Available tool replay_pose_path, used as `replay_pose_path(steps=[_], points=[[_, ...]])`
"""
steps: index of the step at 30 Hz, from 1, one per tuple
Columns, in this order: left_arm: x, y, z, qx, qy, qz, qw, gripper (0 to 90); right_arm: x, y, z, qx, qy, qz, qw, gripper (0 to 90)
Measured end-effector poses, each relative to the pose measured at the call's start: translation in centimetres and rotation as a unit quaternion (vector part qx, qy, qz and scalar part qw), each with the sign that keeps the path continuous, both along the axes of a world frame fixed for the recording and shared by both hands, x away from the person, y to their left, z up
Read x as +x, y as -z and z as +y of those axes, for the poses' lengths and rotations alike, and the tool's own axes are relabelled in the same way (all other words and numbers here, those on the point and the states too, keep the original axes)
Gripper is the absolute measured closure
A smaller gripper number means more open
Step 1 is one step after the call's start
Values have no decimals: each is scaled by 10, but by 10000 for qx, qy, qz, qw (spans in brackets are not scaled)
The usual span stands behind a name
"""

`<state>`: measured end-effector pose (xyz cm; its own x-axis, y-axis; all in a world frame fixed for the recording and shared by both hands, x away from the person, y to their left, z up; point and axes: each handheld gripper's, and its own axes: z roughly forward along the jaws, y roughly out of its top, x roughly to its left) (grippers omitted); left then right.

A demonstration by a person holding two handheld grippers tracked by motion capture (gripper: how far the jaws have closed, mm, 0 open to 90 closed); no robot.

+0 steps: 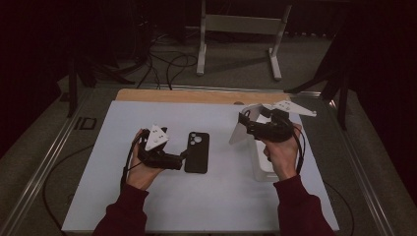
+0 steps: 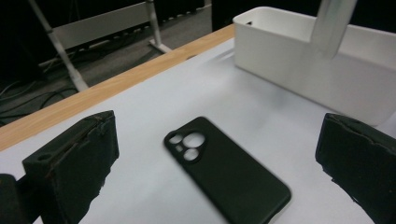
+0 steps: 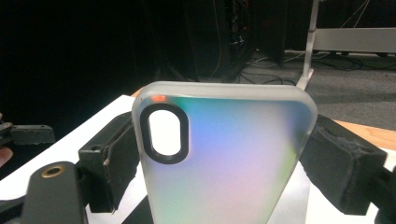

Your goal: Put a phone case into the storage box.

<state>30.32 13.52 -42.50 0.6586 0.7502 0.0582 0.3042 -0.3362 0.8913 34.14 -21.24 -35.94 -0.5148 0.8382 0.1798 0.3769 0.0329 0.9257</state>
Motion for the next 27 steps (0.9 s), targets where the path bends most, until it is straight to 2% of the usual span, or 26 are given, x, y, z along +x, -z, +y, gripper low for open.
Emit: replay_pose_path(steps=[15, 27], points=[[-8, 13, 36, 56, -333, -38, 9994, 0, 10, -1, 1, -135, 68, -32, 9999, 168], [-16, 21, 58, -11, -375, -99, 9992, 0, 17, -2, -1, -189, 137, -60, 9997, 168]])
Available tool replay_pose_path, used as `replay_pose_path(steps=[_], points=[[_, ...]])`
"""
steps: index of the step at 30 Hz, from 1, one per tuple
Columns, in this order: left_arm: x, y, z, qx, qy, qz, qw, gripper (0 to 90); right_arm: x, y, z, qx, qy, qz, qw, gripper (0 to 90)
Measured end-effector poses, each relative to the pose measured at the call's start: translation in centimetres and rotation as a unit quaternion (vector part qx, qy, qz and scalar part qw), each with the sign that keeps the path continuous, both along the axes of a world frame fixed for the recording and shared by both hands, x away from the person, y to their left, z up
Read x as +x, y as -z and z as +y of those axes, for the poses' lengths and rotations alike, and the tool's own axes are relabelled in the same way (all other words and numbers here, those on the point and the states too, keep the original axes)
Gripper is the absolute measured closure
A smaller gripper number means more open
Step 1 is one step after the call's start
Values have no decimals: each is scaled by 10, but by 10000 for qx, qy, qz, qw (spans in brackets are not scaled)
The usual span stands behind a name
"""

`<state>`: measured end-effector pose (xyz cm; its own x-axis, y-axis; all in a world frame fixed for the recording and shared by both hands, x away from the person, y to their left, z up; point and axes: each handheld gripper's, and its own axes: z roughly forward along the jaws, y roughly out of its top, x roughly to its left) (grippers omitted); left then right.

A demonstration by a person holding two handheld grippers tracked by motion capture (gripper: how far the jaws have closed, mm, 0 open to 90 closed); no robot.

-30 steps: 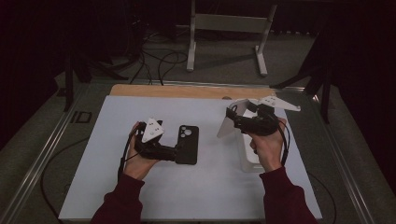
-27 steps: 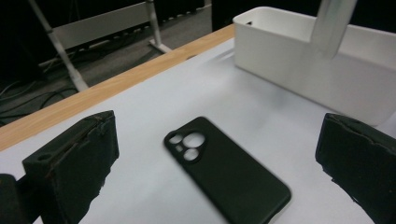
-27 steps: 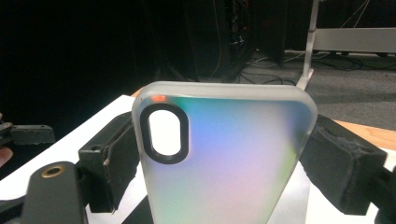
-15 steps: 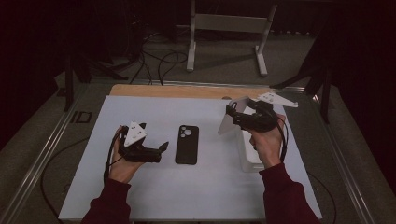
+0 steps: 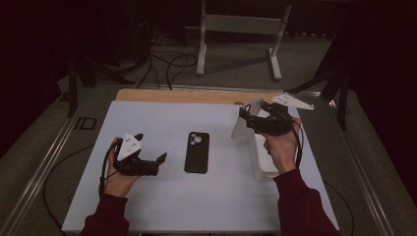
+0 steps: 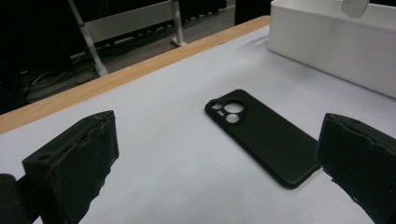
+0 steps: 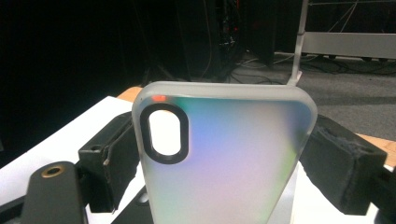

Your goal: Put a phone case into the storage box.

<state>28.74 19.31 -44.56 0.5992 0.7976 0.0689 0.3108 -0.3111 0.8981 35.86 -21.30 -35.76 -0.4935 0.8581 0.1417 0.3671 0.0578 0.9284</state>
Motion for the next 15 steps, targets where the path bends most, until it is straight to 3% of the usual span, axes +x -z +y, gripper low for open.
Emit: replay_pose_path(steps=[15], points=[[-13, 16, 23, 16, -117, 15, 9999, 0, 8, 2, -5, 22, 102, 24, 9999, 168]])
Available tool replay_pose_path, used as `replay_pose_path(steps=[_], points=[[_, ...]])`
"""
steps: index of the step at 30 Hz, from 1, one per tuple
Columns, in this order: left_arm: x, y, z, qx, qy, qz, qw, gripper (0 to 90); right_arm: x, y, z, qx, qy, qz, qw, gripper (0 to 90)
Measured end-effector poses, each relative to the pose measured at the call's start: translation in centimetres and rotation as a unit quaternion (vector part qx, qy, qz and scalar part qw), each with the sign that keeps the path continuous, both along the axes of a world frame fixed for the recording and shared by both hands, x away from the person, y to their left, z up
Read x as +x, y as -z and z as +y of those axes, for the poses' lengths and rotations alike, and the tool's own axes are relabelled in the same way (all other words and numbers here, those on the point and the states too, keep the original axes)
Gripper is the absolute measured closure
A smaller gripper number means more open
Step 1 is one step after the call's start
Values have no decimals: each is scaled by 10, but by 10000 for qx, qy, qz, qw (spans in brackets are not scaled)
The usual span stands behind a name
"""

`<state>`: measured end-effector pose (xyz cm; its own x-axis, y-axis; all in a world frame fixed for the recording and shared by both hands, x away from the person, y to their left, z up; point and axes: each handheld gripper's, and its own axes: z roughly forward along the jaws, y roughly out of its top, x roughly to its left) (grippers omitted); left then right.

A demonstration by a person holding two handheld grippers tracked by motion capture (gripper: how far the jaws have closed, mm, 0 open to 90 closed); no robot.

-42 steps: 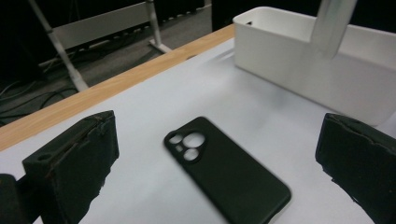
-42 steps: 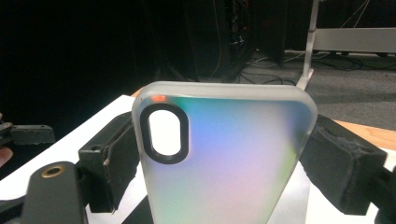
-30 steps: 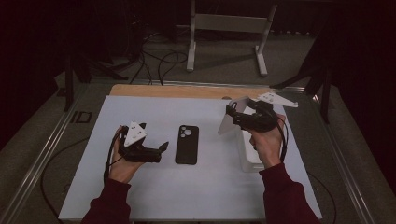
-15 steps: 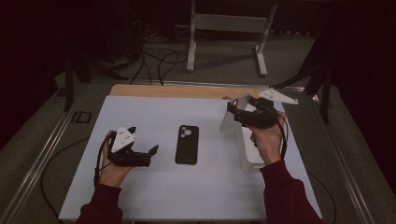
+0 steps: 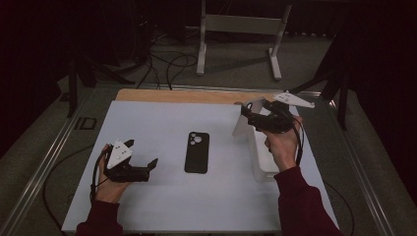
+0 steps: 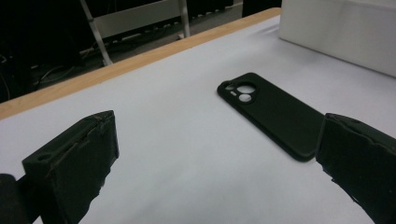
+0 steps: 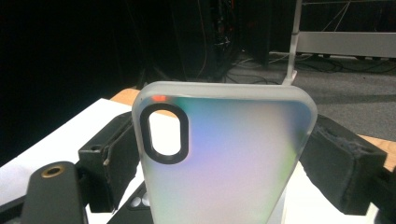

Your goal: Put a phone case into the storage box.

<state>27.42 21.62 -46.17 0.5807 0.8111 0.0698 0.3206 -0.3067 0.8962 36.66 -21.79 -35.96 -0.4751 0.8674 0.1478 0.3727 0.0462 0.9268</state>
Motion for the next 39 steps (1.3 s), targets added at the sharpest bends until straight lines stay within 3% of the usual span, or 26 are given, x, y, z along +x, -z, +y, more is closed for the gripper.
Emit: replay_pose_path(steps=[16, 21, 30, 39], points=[[-14, 15, 21, -193, -130, 78, 9997, 0, 8, -4, 0, -23, 106, -17, 9999, 168], [-20, 21, 24, -152, -119, 135, 9997, 0, 10, -4, -1, -39, 139, -37, 9999, 168], [-28, 27, 36, -214, -187, 119, 9995, 0, 15, -7, -12, -31, 310, -66, 9995, 168], [-33, 28, 35, -284, -205, 44, 9994, 0, 23, -9, -16, -151, 492, -68, 9987, 168]])
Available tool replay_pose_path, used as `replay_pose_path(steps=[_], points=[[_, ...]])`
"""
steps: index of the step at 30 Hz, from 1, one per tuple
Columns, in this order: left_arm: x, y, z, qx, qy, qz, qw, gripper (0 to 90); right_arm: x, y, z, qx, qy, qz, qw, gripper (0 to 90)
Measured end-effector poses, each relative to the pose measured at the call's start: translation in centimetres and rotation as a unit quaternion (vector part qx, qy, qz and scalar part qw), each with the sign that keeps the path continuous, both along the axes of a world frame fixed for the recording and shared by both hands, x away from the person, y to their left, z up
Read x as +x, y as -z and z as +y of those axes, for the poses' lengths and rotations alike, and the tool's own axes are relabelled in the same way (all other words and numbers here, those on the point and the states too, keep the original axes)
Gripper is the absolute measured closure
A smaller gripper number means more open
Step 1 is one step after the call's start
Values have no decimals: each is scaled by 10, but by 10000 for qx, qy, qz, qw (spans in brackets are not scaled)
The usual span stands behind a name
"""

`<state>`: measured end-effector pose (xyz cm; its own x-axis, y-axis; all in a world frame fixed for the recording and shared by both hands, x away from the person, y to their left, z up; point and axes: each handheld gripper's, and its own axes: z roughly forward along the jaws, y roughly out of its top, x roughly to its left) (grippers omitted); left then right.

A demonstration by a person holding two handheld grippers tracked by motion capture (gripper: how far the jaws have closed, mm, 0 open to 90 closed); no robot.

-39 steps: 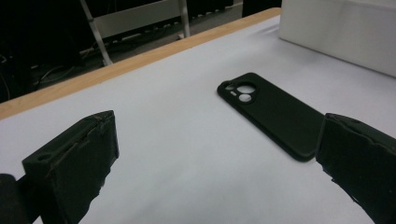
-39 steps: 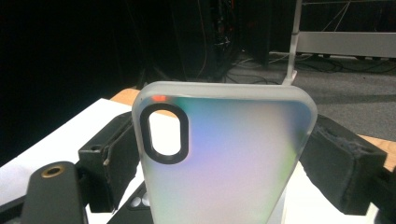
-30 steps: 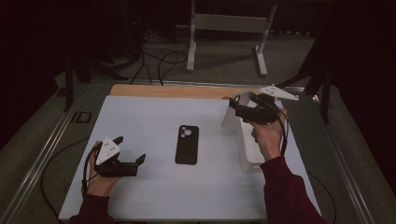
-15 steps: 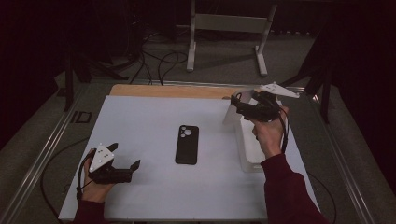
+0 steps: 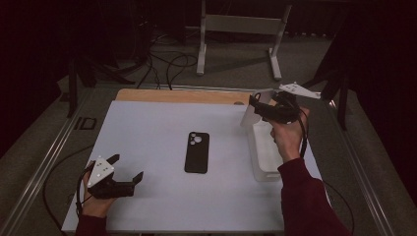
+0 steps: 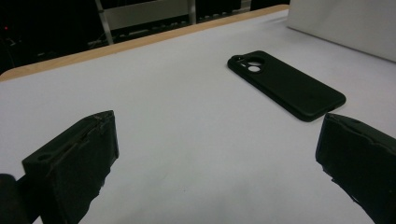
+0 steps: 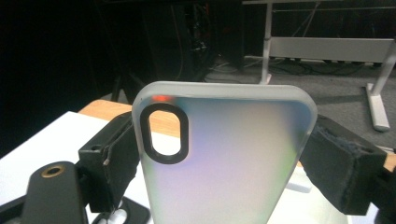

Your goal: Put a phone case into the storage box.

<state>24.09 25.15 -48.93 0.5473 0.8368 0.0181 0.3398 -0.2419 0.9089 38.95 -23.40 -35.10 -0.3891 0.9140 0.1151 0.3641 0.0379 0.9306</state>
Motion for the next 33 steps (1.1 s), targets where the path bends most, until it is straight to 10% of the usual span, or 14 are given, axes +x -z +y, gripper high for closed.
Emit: replay_pose_path(steps=[33], points=[[-1, -2, -2, -150, -20, -68, 9999, 0, 51, 9, -21, -286, 1076, 258, 9934, 168]])
